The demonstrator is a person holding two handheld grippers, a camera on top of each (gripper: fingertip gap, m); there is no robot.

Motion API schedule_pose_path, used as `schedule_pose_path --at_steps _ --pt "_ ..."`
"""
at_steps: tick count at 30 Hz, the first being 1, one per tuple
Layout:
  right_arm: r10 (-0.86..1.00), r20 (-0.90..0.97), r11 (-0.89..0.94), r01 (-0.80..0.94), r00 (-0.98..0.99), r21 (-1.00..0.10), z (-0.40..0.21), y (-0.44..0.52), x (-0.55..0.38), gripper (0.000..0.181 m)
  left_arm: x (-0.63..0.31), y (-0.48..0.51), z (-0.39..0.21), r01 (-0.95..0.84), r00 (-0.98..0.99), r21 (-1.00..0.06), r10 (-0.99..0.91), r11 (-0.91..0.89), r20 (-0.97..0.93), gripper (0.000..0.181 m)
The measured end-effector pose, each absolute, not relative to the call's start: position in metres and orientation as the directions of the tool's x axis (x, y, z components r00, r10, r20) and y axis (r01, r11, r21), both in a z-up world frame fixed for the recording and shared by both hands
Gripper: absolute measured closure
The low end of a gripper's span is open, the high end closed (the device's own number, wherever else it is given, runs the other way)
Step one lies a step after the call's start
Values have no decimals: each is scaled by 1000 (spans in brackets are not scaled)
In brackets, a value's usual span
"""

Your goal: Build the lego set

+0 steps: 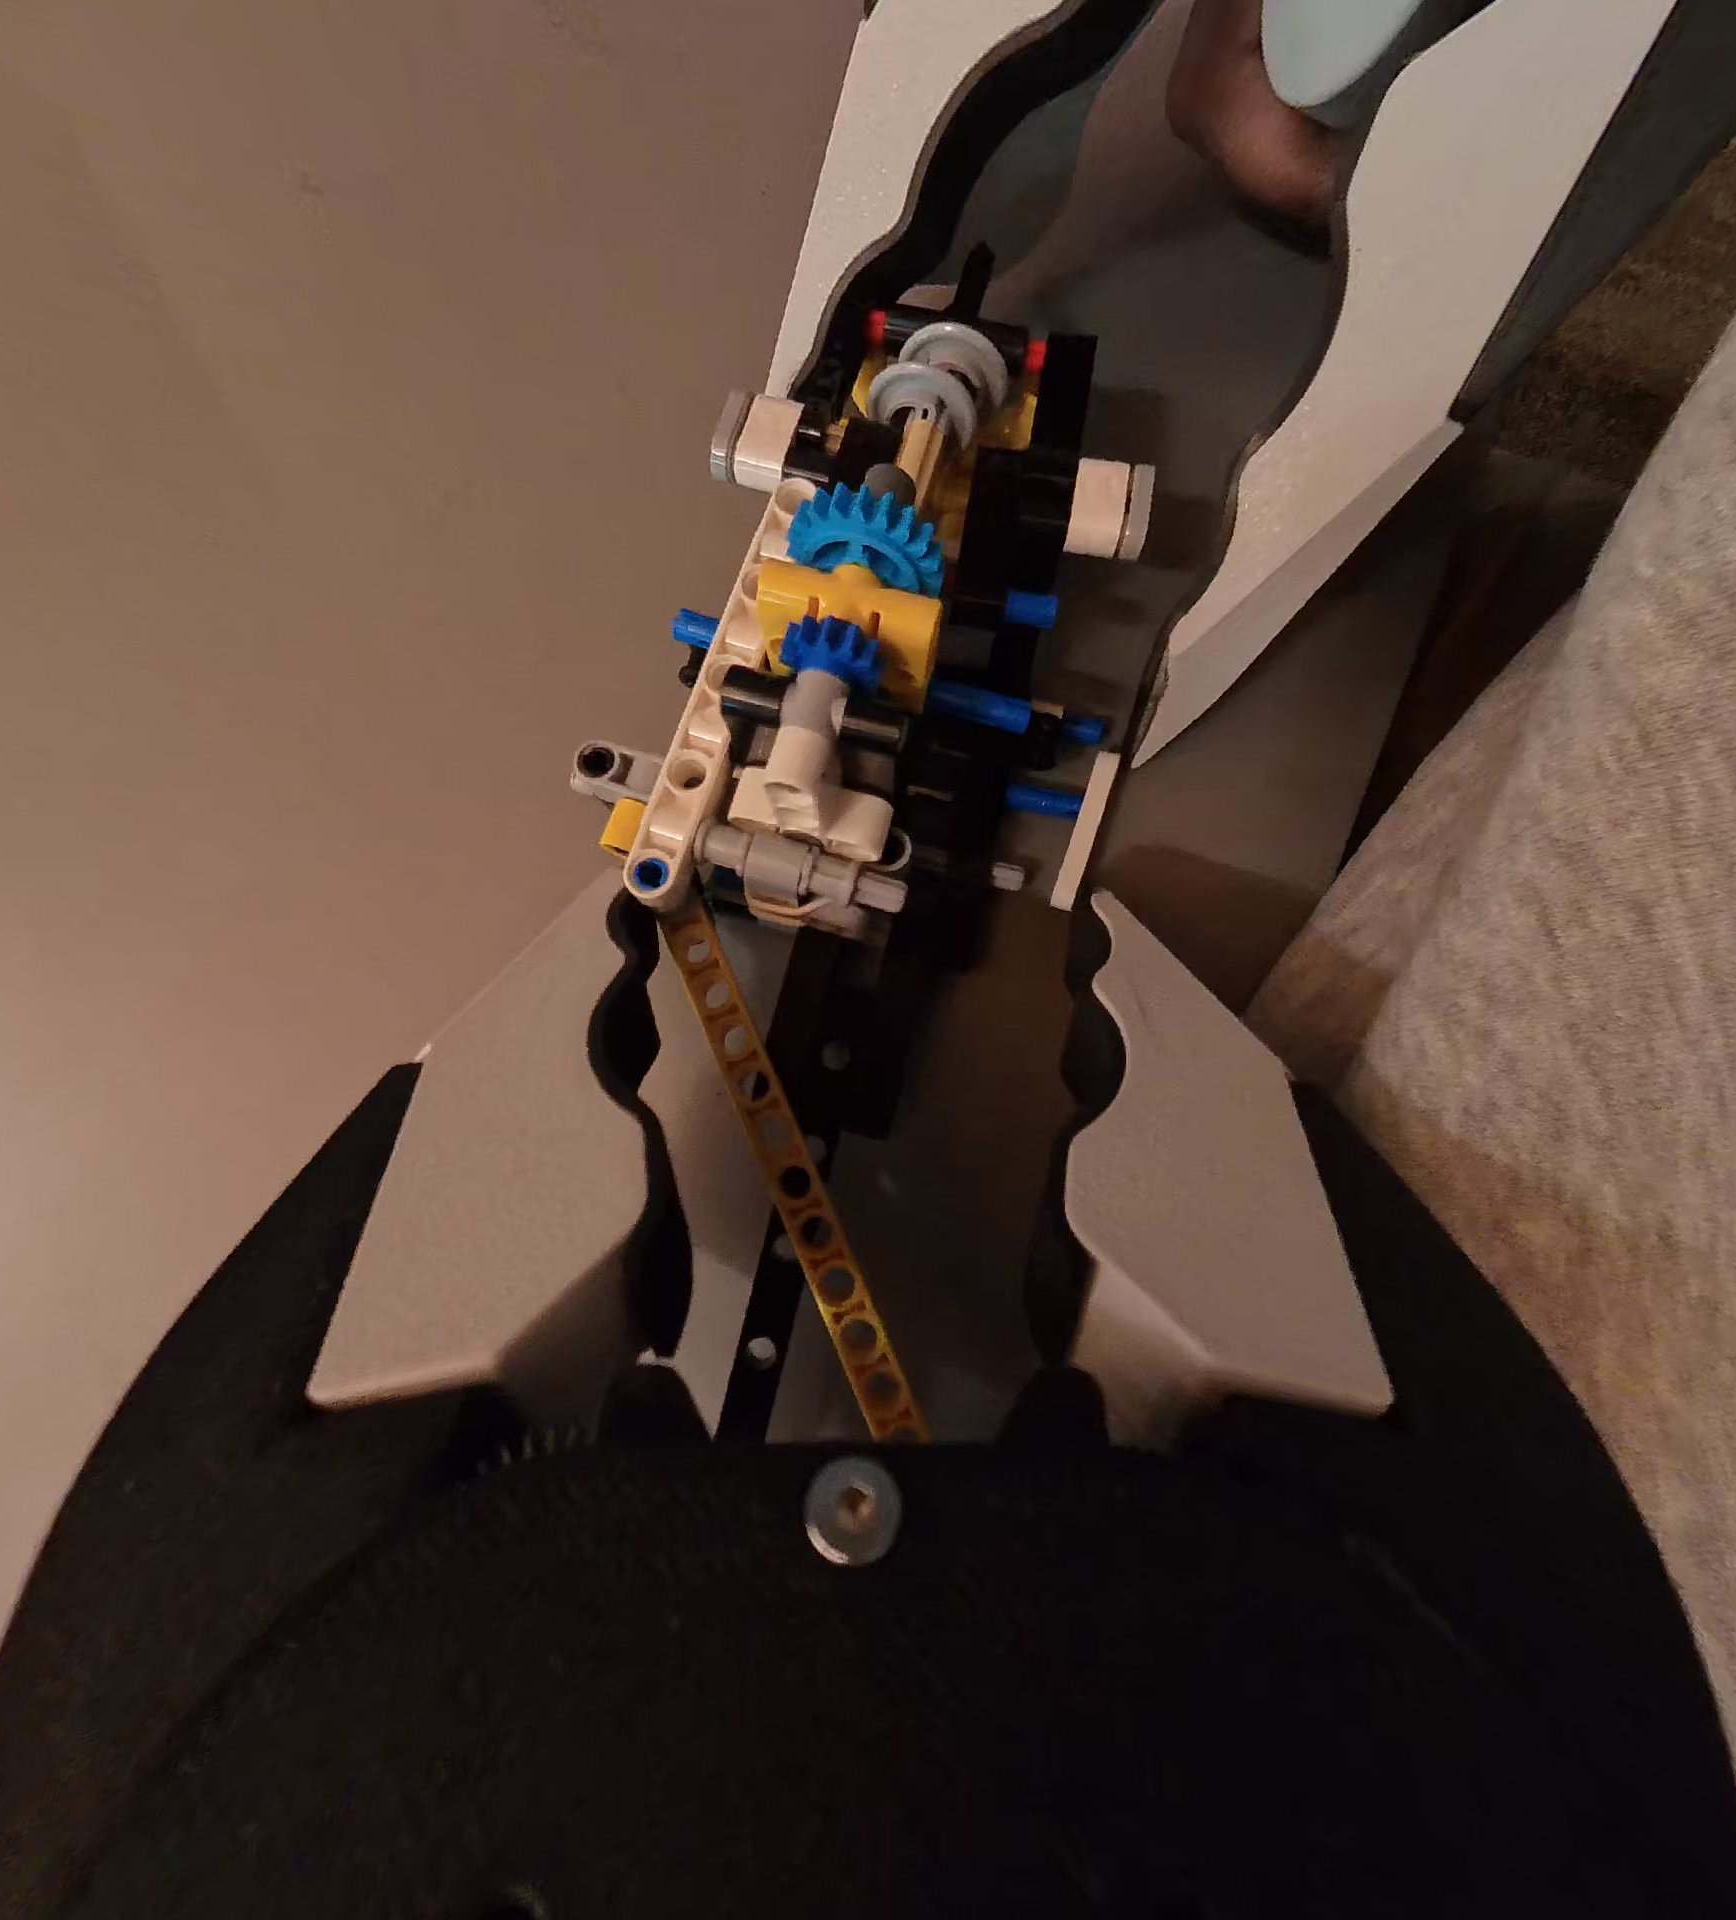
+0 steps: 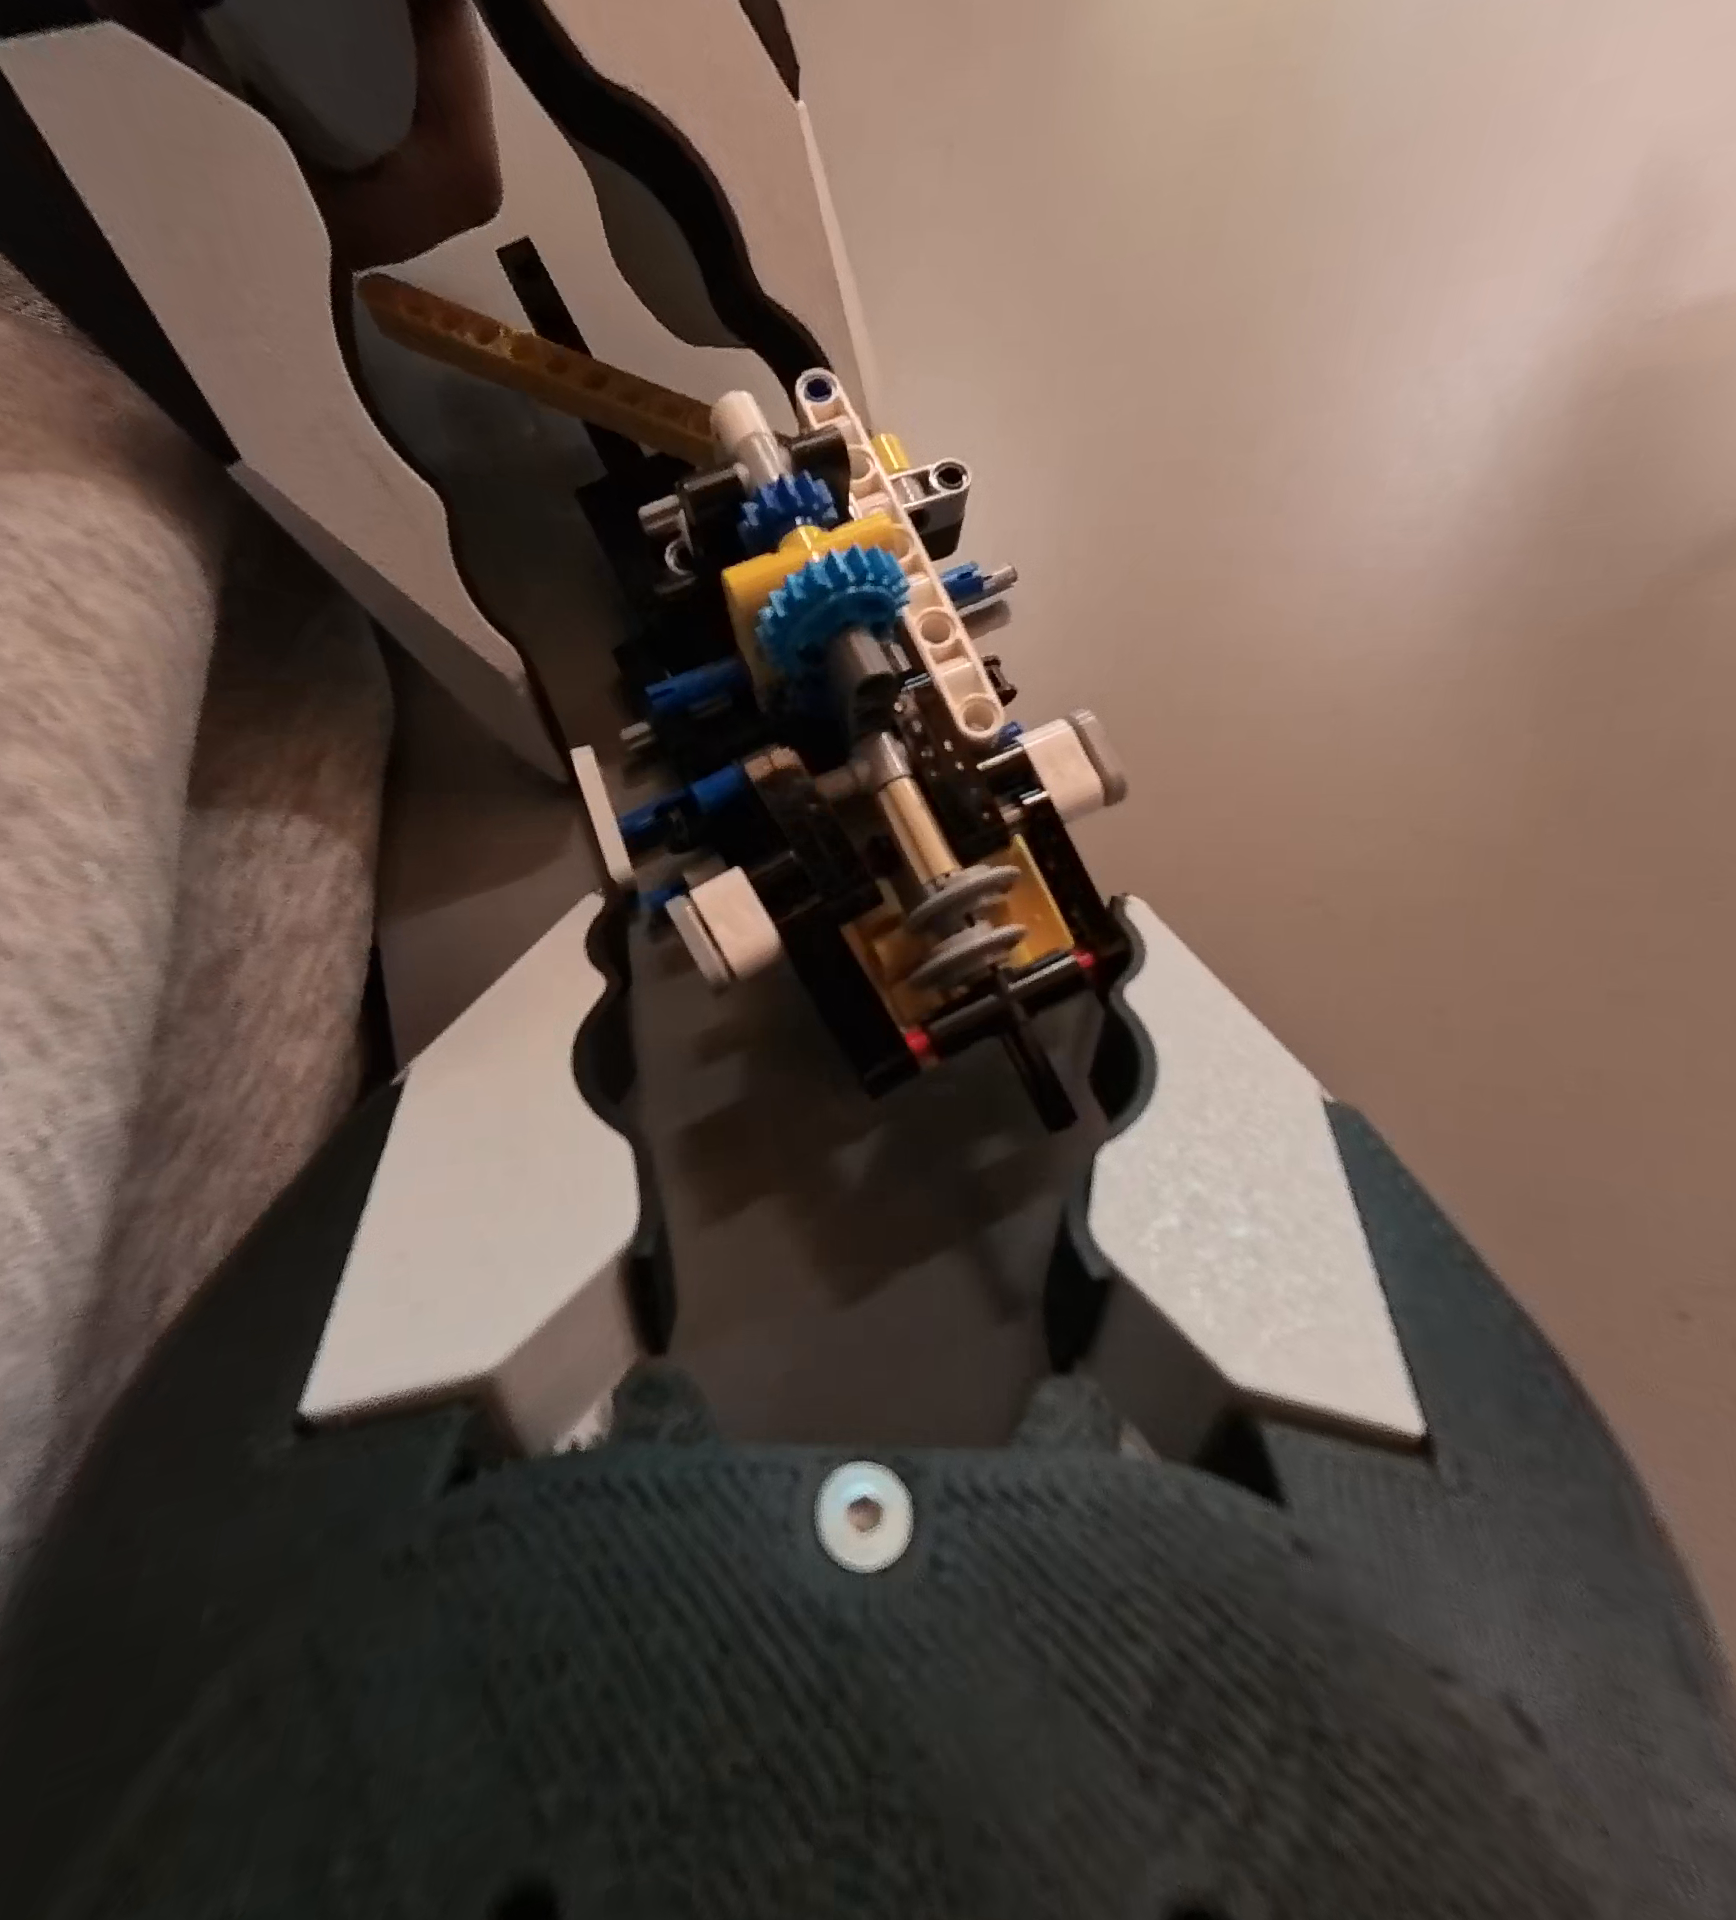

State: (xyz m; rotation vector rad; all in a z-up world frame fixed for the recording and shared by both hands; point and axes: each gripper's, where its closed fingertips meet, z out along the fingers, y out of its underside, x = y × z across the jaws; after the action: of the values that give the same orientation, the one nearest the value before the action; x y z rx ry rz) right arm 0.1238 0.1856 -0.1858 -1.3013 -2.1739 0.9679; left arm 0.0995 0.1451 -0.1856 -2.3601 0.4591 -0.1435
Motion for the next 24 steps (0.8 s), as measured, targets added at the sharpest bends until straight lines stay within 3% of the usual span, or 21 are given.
schedule_pose_path --at_steps 20,21,24 --pt "881 1 319 592 -473 -740 -185 186 125 98 98 148 -188 -283 927 -667 -375 -690 -6 103" --pt "879 5 324 588 -478 -741 -185 186 125 99 95 149 -187 -283 932 -672 -362 -684 -25 114" --pt "878 2 323 591 -478 -739 -185 185 125 98 94 149 -188 -278 932 -671 -362 -687 -16 113"
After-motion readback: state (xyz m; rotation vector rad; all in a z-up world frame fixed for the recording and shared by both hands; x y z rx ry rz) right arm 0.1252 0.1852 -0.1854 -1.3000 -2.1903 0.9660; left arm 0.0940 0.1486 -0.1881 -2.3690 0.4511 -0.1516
